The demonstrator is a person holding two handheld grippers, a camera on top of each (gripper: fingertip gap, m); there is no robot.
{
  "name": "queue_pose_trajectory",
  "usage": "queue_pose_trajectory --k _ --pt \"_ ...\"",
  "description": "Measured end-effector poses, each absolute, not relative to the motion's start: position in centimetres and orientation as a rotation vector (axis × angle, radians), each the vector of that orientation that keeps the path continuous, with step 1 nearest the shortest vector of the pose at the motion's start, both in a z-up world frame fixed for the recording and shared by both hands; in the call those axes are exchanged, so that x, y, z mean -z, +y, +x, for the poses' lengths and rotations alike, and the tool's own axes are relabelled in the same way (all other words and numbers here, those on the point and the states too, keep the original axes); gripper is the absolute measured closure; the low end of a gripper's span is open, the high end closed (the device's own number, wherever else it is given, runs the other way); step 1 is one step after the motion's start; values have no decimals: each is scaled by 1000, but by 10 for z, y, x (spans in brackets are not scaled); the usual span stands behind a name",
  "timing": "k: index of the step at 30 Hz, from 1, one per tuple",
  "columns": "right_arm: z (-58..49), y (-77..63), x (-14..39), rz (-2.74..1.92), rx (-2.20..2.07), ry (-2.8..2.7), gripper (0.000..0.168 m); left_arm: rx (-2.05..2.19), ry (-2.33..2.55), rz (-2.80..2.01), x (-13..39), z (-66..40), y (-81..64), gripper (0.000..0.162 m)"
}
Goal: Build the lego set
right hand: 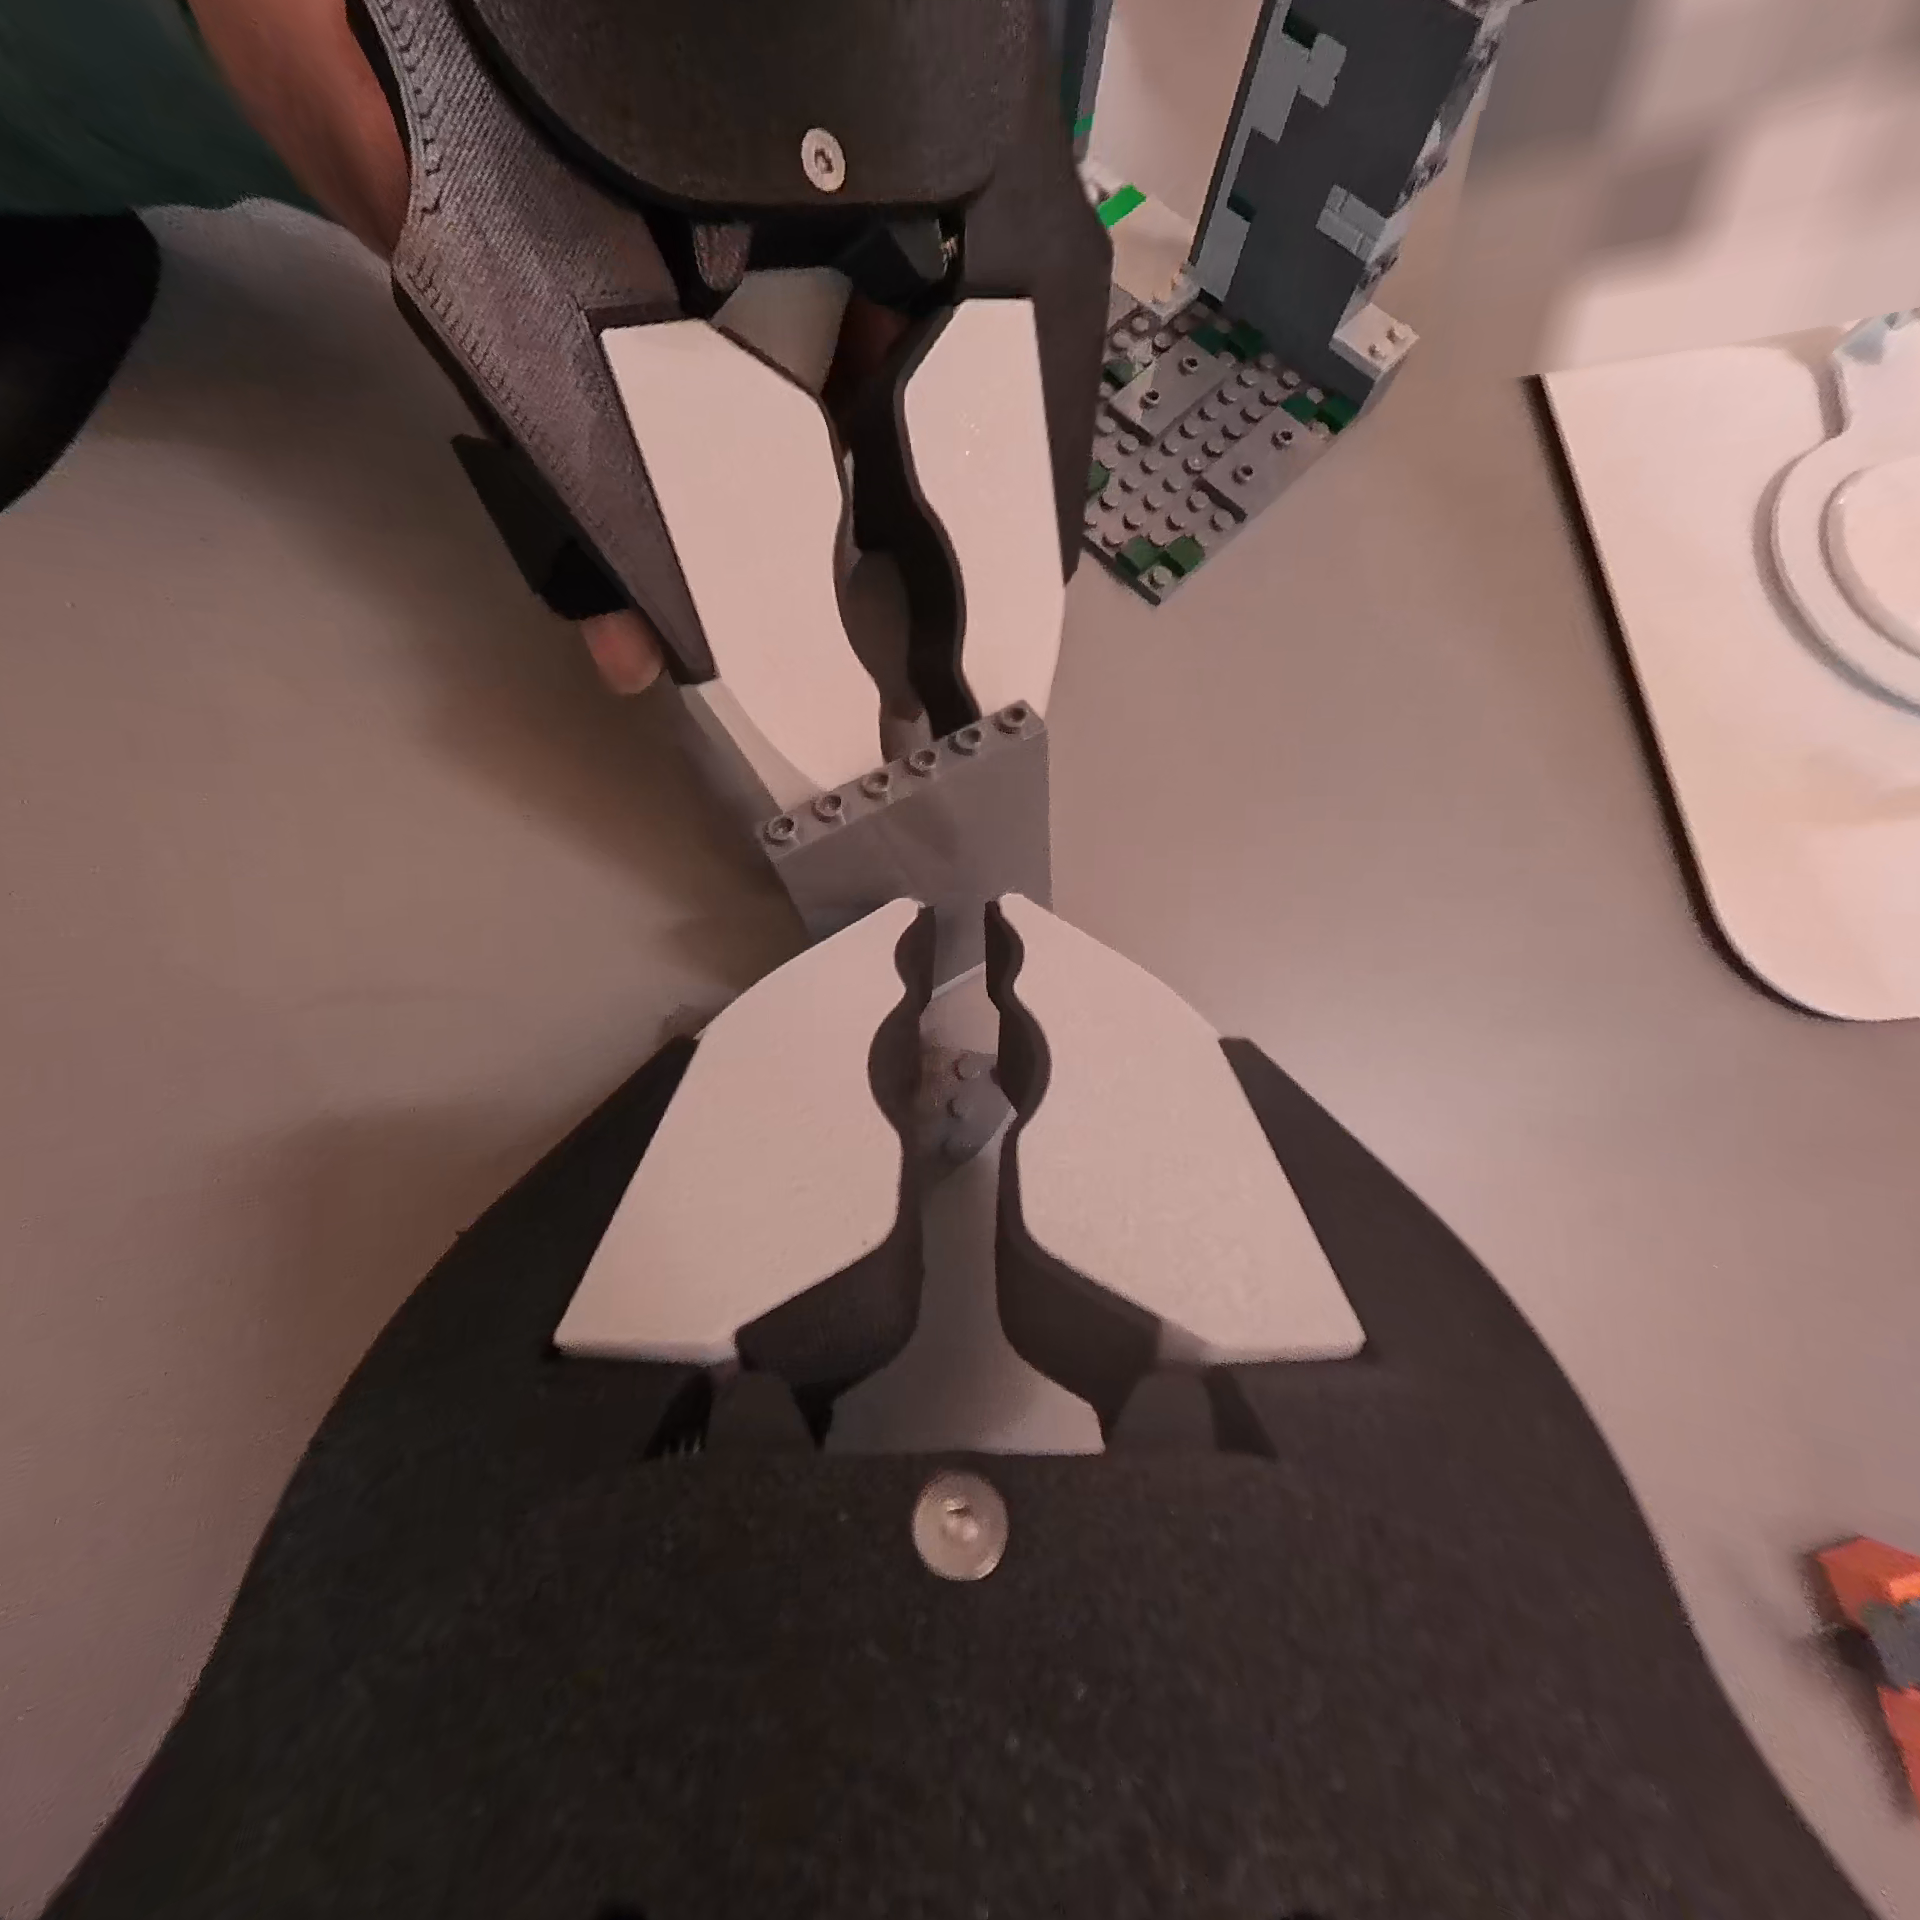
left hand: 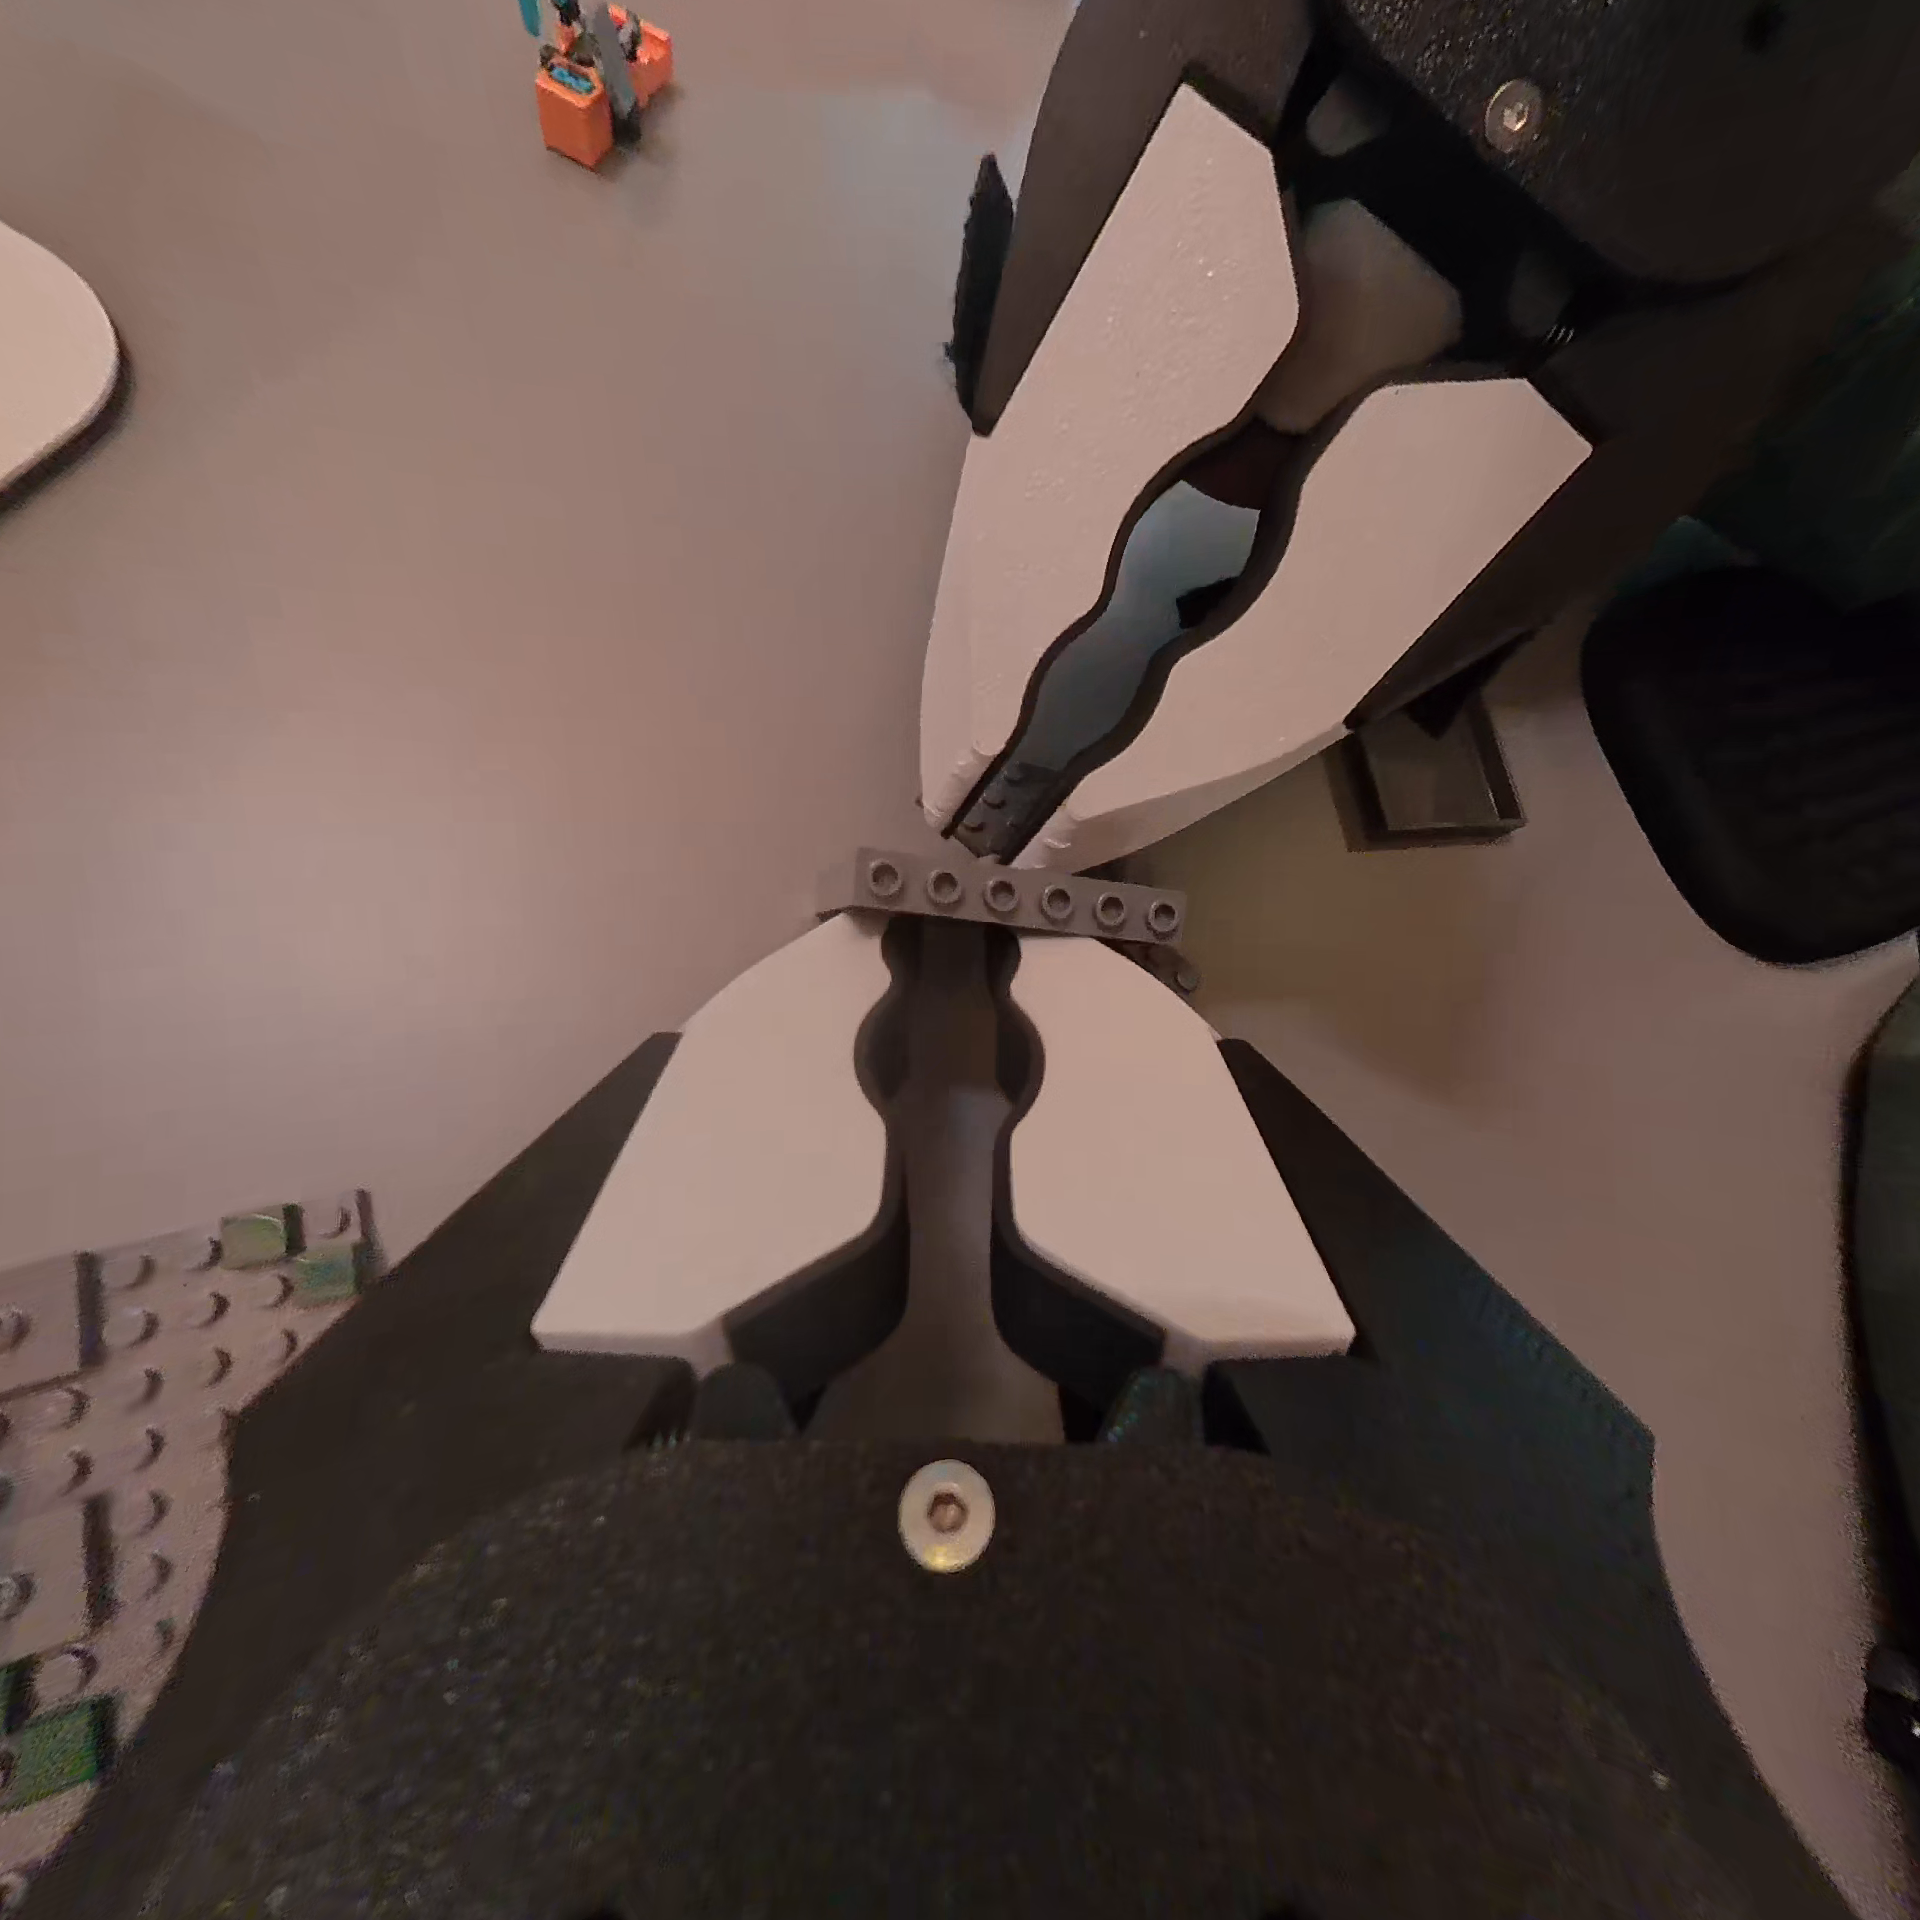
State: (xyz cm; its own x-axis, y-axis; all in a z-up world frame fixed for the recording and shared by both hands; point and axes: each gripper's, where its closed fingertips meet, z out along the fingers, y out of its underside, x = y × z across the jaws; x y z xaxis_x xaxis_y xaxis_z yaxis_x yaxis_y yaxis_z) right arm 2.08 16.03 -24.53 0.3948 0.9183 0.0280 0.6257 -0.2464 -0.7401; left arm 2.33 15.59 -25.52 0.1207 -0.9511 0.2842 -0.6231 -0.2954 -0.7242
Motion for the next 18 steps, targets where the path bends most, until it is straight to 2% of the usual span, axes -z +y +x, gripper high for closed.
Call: queue_pose_trajectory --k 18 --pt "37 141 239 -2007 -596 -1268 159 1053 1745 -1887 258 46 146 154"
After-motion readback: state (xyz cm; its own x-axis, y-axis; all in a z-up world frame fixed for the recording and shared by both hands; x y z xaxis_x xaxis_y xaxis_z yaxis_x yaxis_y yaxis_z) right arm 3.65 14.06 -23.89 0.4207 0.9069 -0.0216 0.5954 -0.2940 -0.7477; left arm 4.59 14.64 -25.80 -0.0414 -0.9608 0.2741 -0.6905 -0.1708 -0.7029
